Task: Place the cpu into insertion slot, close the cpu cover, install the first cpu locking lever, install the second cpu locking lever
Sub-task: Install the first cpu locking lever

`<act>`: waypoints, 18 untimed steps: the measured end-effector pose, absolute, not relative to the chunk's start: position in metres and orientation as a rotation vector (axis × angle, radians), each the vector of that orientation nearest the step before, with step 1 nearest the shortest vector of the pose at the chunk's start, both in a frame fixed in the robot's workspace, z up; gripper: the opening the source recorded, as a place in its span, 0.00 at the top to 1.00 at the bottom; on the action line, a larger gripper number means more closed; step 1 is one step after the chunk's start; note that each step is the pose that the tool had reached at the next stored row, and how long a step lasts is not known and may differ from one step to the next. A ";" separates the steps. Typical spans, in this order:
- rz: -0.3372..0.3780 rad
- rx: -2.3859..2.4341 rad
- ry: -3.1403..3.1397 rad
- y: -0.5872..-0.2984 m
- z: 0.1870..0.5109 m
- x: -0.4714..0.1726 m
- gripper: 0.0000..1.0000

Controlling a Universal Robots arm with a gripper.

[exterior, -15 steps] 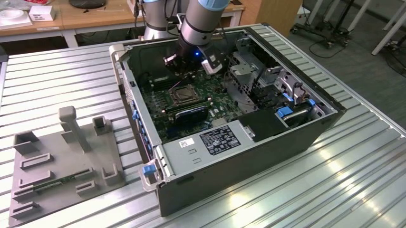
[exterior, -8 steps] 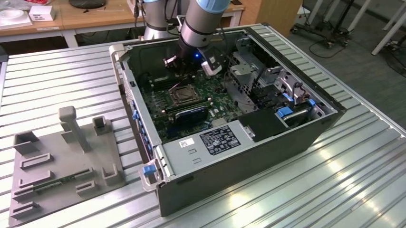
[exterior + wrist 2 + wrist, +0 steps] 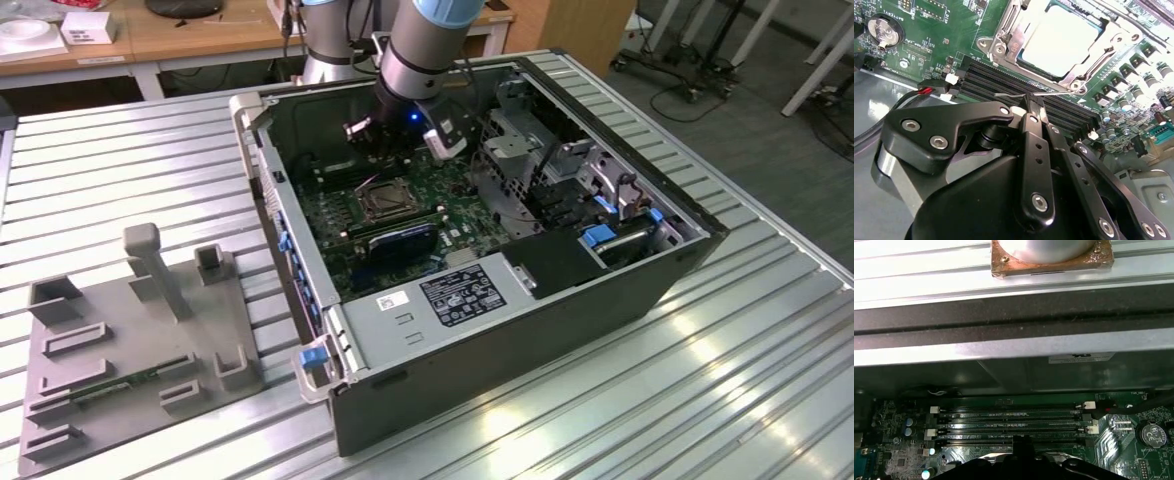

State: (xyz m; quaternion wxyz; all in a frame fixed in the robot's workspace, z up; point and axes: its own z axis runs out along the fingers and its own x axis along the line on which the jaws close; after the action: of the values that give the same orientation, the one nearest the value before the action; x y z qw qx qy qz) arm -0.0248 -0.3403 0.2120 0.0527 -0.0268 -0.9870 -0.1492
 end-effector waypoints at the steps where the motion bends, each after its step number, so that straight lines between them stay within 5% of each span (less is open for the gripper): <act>1: -0.454 -0.081 -3.001 -0.340 0.212 -0.025 0.89; 18: -0.449 -0.087 -2.973 -0.340 0.212 -0.024 0.89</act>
State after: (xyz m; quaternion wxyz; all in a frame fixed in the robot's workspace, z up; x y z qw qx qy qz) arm -0.0240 -0.3403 0.2116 0.0670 -0.0289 -0.9862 -0.1488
